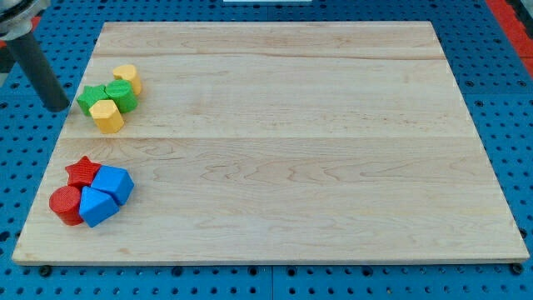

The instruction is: Slide green star to the left side of the green circle

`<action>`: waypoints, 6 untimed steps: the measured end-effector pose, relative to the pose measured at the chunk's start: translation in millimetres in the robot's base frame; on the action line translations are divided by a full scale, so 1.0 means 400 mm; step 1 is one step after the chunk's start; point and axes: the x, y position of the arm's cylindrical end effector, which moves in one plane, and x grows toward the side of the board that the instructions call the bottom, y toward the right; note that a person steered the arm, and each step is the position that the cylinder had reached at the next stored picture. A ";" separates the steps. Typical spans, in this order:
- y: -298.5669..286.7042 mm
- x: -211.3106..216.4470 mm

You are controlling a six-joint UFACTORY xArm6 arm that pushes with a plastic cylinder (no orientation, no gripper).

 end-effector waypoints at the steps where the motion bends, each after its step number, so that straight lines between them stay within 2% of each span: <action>1: 0.019 0.053; 2: 0.031 0.056; 4: 0.126 -0.029; 5: 0.137 -0.037; 6: 0.073 0.008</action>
